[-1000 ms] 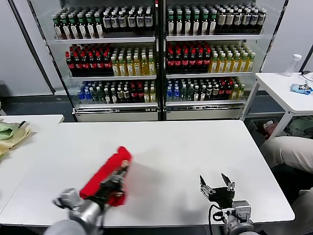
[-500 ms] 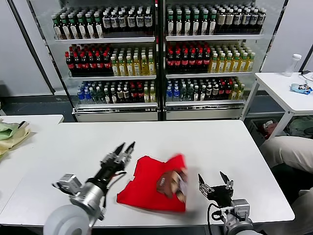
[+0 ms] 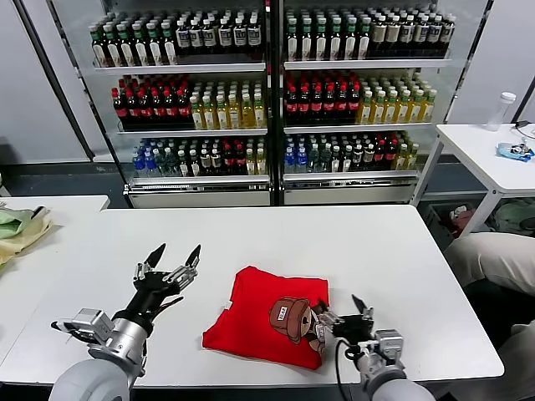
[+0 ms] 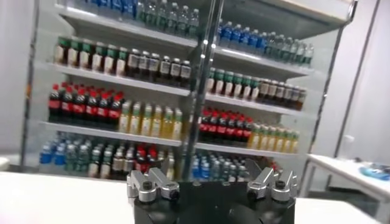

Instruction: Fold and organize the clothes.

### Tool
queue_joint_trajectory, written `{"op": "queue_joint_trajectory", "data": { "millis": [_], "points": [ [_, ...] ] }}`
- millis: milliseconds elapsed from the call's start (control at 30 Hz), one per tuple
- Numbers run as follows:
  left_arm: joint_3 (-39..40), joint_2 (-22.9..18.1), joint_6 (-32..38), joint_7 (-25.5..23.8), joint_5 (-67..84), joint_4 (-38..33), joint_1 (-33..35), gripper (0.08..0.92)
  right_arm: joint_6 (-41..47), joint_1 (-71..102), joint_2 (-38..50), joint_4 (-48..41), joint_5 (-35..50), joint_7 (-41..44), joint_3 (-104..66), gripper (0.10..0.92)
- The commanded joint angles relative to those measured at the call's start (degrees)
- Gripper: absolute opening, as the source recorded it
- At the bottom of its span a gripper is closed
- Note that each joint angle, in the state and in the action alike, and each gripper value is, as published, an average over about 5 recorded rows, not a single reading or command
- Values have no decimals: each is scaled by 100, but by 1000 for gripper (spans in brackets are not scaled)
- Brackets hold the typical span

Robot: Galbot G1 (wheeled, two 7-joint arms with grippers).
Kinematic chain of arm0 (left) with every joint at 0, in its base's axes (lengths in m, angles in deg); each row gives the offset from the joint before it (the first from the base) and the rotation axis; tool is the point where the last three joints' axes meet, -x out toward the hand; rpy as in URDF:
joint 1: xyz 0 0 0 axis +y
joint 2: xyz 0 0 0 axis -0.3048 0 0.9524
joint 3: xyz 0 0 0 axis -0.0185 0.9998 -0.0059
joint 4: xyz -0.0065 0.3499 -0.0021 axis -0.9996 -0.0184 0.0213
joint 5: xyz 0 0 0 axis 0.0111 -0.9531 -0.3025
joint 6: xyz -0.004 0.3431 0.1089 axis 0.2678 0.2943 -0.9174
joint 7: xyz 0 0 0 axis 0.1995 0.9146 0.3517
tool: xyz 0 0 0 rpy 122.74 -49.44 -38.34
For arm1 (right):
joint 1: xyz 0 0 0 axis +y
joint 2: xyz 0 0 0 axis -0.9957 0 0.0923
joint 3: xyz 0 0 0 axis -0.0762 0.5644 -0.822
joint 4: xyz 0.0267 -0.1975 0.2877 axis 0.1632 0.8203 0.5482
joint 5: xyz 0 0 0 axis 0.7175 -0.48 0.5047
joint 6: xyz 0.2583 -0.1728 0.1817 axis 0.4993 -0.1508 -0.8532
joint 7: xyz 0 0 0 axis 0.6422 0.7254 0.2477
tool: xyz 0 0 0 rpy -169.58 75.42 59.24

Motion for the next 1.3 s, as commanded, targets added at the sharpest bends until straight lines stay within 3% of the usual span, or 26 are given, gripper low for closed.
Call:
{"op": "queue_joint_trajectory", "data": {
  "millis": [33, 200, 300, 767, 1067, 1300],
  "points": [
    [-163, 75, 301, -92, -747, 154, 221, 822, 259, -248, -57, -504, 963, -652, 572, 823],
    [-98, 4, 307, -89, -808, 221, 219, 823, 287, -107, -18, -256, 1173, -1081, 555, 822],
    [-67, -25, 297, -88, -817, 239, 203, 823, 278, -97, -13, -162, 1262, -1112, 540, 782],
    [-63, -82, 293, -65, -828, 344, 232, 823, 238, -812, 36, -205, 1376, -929, 501, 379],
    [-107, -72, 446, -99, -931, 536, 135, 823, 295, -2124, 89, -1344, 1415, -631, 566, 140],
    [-121, -62, 572, -198, -1038, 644, 92, 823, 295, -1975, -19, -1522, 1279, -565, 655, 121]
  ]
}}
